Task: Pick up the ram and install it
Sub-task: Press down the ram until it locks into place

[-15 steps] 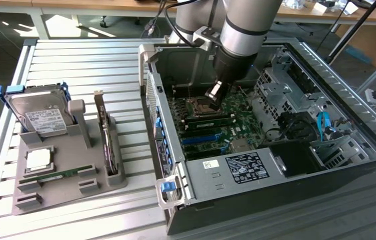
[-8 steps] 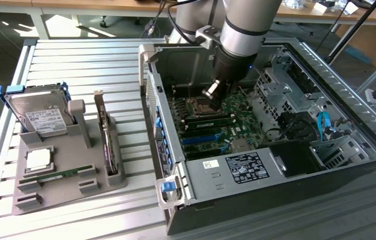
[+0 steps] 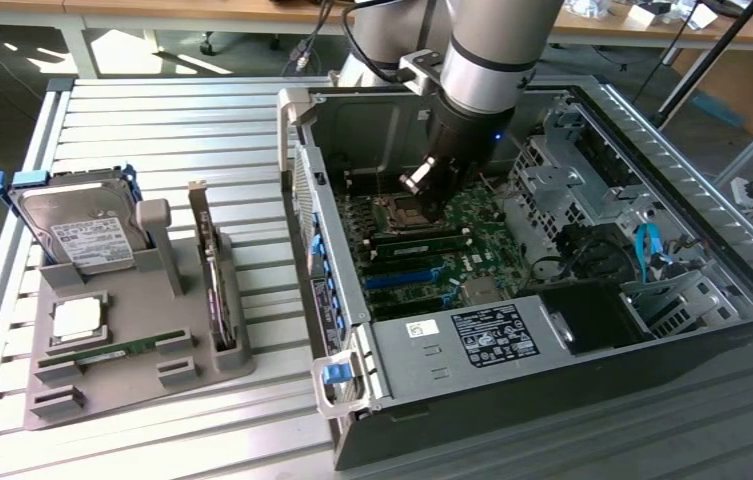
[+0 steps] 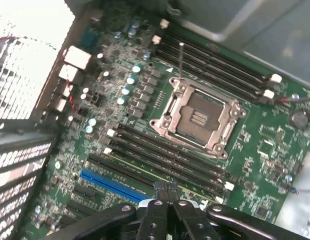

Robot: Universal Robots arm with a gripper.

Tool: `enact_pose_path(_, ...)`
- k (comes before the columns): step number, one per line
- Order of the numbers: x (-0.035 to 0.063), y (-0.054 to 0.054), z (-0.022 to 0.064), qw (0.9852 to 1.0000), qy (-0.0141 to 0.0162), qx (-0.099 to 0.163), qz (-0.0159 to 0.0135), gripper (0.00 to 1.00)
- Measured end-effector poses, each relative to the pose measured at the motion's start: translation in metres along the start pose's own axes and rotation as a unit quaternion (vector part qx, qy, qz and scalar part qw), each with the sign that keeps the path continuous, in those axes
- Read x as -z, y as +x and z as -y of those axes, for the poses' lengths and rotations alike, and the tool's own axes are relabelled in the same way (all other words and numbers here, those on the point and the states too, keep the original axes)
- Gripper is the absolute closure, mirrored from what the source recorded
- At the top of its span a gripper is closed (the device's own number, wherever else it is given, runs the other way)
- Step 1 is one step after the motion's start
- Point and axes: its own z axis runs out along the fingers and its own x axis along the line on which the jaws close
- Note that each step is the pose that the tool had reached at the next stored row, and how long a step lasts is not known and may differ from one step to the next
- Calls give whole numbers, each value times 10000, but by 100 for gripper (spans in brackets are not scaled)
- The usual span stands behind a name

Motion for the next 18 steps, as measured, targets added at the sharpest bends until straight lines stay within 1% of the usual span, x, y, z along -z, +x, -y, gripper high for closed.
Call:
enact_pose_path(2, -2, 0, 0, 9998, 8, -179, 1, 90)
enact_pose_path(3, -4, 0, 0, 9994, 15, -337, 2, 90)
enact_pose_path(5, -6, 0, 0, 9985, 25, -555, 4, 90)
enact_pose_path(9, -11, 1, 0, 9955, 42, -943, 6, 90)
enact_pose_path(11, -12, 1, 0, 9937, 50, -1122, 8, 90)
enact_pose_path(12, -13, 1, 0, 9922, 55, -1244, 9, 90)
enact_pose_path(15, -14, 1, 0, 9887, 67, -1498, 11, 90)
enact_pose_path(16, -13, 1, 0, 9860, 76, -1668, 11, 90)
enact_pose_path(17, -14, 1, 0, 9837, 82, -1799, 12, 90)
enact_pose_path(18, -13, 1, 0, 9808, 88, -1946, 13, 90)
